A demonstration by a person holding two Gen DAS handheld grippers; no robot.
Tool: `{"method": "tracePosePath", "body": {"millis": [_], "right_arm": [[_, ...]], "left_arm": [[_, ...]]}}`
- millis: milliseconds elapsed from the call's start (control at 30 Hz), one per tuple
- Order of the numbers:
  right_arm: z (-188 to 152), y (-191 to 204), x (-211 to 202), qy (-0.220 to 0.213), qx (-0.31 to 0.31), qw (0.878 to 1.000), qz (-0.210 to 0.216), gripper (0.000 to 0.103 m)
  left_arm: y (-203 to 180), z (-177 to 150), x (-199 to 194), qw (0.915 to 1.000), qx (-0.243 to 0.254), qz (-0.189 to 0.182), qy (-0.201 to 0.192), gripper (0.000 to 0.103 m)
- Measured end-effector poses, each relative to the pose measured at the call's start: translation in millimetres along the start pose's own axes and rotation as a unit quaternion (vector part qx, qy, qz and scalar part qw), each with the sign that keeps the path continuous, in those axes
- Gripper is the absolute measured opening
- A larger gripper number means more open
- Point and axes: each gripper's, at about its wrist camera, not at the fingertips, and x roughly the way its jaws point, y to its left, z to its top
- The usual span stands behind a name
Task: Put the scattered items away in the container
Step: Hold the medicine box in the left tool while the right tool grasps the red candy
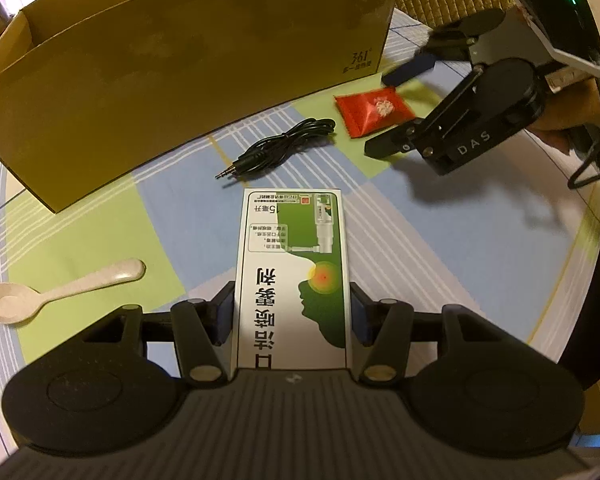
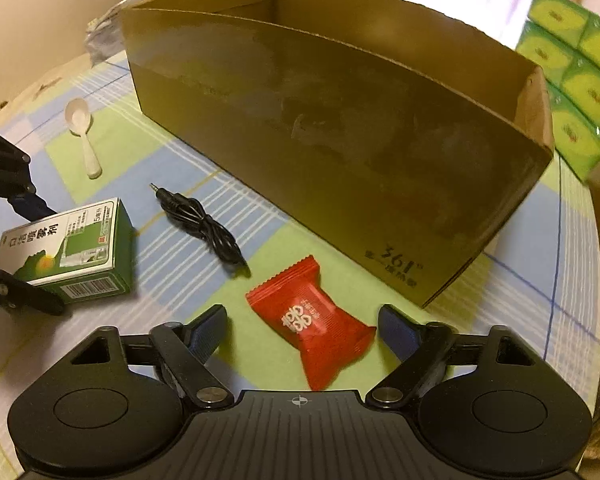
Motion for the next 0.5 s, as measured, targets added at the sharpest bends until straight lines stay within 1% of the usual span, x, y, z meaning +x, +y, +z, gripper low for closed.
{"method": "tracePosePath", "body": {"millis": [33,67,100,133,233,300,367,467,500], "right_arm": [[-1,0,-2,-0.001,0.008,1.000,0.007,0.065],[-2,1,-3,0.000,0.012,1.000,0.007,0.065],[-2,4,-4,0.001,0.011,1.000,0.005,0.060],[-3,7,-7,0.002,0.010,1.000,0.002,0.052],[-7,17,-14,0.015,0.012,1.000,0.009,0.046],[-11,26,-19,0.024,0.012,1.000,0.012,0.046],[-15,34,-26,0.034,0.021,0.999,0.025,0.046],[-22,46,-33,0.040,0.017,0.999,0.020,0.046],[-25,50,-35,0.038,0.012,0.999,0.017,0.052]], "left_arm": [[0,0,0,1.0000,0.000,0.000,-0.001,0.051],[0,0,0,1.0000,0.000,0.001,-0.001,0.051],[-1,0,0,1.0000,-0.001,0.000,-0.001,0.051],[-1,0,-1,1.0000,-0.003,-0.001,-0.001,0.051],[-2,-2,-2,1.0000,-0.004,-0.002,-0.001,0.051],[-3,-4,-3,1.0000,-0.004,-0.003,-0.001,0.051],[-4,-8,-4,1.0000,-0.007,-0.001,-0.001,0.051],[-1,-12,-7,0.9999,-0.013,0.000,-0.002,0.051],[-1,-13,-9,0.9999,-0.015,0.000,-0.002,0.051]]}}
